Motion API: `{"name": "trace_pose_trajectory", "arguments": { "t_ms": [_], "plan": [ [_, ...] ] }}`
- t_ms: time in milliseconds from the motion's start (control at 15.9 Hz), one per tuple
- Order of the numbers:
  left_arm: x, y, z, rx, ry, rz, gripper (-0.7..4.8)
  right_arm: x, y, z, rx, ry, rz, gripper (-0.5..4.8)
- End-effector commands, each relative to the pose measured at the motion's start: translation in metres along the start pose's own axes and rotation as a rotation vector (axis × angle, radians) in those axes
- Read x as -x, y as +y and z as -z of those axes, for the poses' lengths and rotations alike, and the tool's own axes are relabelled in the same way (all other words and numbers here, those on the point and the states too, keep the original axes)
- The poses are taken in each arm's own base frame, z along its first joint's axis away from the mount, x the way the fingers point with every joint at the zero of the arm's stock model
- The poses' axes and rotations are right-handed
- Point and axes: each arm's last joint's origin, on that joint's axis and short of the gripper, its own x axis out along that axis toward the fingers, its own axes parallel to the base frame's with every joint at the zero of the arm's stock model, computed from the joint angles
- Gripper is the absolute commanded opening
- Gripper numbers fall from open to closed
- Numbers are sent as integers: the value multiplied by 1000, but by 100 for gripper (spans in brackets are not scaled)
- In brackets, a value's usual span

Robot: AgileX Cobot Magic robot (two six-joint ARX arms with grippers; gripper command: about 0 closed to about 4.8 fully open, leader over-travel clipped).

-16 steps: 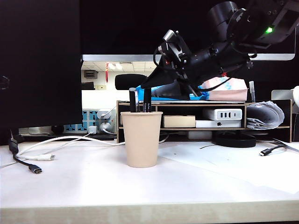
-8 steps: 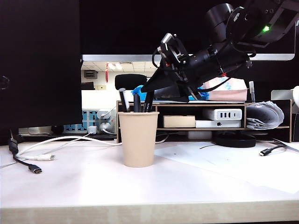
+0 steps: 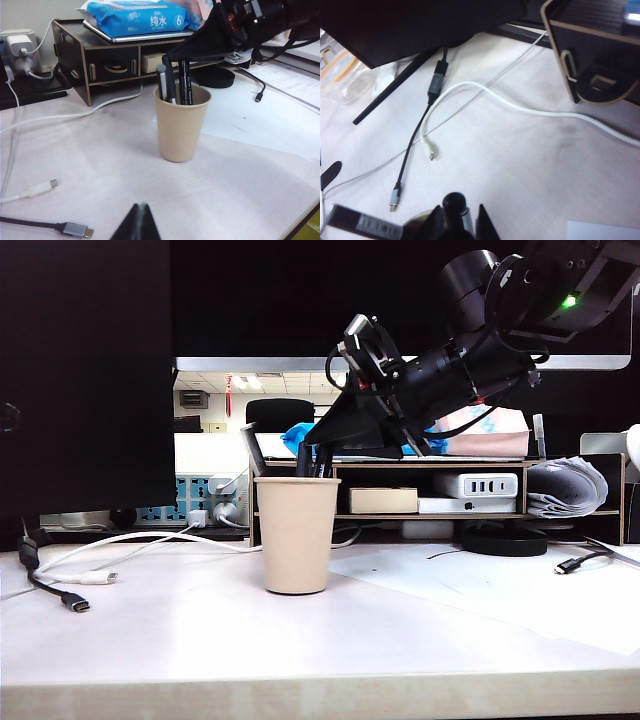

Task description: Pick up the marker from the paper cup and put it on the table.

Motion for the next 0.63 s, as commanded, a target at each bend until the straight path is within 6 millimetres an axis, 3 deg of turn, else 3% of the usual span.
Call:
{"name": "trace_pose_trajectory", "arguments": {
  "t_ms": [63,628],
  "plan": [
    [0,0,-2,0,-14,-1,-5,0,2,-4,14,-9,-29,52],
    [0,0,-2,0,-15,-1,-5,16,21,-26,66,-74,-75,41]
  ]
}}
